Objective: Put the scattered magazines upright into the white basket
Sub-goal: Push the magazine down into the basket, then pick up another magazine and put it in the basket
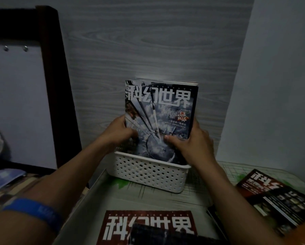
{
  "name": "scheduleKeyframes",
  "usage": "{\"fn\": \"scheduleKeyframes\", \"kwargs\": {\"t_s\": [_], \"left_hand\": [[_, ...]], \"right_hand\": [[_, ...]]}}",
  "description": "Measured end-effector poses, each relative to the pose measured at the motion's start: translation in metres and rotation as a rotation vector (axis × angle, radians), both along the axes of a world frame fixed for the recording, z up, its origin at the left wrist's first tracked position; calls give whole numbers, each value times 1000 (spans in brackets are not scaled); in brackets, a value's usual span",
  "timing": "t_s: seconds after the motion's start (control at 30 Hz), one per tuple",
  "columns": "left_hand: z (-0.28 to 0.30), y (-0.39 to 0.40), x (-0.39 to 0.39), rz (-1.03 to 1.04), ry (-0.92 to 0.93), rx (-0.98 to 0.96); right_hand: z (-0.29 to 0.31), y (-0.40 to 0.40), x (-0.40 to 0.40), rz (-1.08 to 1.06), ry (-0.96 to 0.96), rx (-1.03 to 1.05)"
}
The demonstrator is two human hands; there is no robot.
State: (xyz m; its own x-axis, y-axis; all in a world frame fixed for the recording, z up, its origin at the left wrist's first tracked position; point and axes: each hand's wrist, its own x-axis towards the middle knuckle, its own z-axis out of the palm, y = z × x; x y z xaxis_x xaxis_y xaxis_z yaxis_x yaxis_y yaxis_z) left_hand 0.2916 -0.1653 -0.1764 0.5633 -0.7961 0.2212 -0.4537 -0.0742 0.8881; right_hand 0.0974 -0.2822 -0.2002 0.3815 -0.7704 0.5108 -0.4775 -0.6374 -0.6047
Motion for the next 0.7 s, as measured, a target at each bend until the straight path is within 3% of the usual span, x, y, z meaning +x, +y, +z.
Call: {"fn": "scheduleKeyframes", "kwargs": {"t_s": [0.13,0.2,0.3,0.37,0.53,0.7], "left_hand": [[-6,8,-11,203,-268,-34],[-8,17,-21,272,-388,-23],[-15,35,-35,315,-383,45],[-19,55,-47,303,-411,74],[-33,114,-88,176,-595,37],[-37,146,-136,35,-730,175]], "right_hand": [[-1,2,-2,-98,47,77],[3,7,-4,-140,157,95],[13,17,-20,-110,315,137],[19,29,-48,-60,326,163],[10,74,-147,63,382,-39],[12,127,-213,199,421,-178]]}}
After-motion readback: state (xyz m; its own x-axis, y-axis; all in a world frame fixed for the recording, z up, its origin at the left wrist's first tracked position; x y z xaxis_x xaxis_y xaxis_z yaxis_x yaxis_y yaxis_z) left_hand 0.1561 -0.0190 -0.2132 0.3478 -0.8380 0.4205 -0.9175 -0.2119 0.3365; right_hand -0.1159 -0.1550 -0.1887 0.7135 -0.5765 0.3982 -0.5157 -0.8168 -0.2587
